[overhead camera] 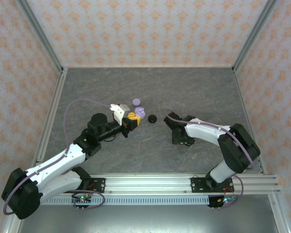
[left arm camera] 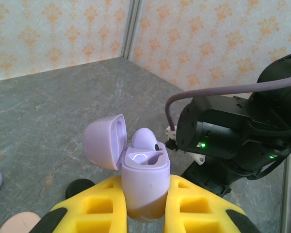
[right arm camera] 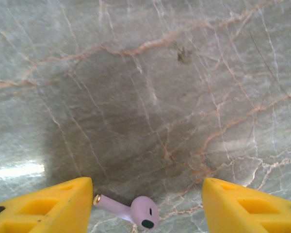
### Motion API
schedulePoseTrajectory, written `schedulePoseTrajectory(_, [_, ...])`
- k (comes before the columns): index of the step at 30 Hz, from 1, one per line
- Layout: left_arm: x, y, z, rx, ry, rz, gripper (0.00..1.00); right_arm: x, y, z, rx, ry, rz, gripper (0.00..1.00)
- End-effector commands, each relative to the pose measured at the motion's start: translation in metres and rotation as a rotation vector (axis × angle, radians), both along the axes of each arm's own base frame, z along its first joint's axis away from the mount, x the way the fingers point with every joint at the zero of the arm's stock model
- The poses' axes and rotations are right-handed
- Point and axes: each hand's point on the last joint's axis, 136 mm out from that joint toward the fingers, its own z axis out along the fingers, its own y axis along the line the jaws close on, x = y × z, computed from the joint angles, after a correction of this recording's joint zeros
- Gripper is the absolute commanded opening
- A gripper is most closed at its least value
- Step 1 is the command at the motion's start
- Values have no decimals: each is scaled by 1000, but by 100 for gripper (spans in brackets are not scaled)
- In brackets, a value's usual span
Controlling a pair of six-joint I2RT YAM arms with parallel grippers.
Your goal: Insert wireless bluetooth earbuds into charging case
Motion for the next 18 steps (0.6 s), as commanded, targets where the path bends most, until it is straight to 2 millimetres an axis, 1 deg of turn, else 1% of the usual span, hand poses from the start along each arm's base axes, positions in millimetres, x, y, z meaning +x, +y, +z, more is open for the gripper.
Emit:
schedulePoseTrajectory(1, [1, -9, 29, -39, -84, -37, 2, -16, -19, 0, -54, 22, -48, 61])
schedulePoseTrajectory(5, [2, -11, 30, -43, -84, -43, 2, -24, -27, -4, -49, 31, -85, 61])
schedulePoseTrajectory(6, [2, -11, 31, -44, -85, -43, 2, -25, -26, -6, -30, 32, -94, 59])
schedulePoseTrajectory(7, [2, -12, 31, -45, -85, -44, 2, -26, -24, -7, -2, 31, -107, 57])
schedulePoseTrajectory(9, [3, -12, 32, -44, -85, -47, 2, -25, -12, -8, 87, 22, -122, 53])
schedulePoseTrajectory(12, [4, -14, 31, -45, -83, -51, 2, -19, 2, -4, 177, -12, -127, 52])
schedulePoseTrajectory(15, [3, -15, 32, -45, -80, -58, 2, -12, 7, 0, 202, -36, -123, 53])
schedulePoseTrajectory(18, [3, -14, 33, -44, -81, -57, 2, -10, 5, -4, 209, -32, -137, 53])
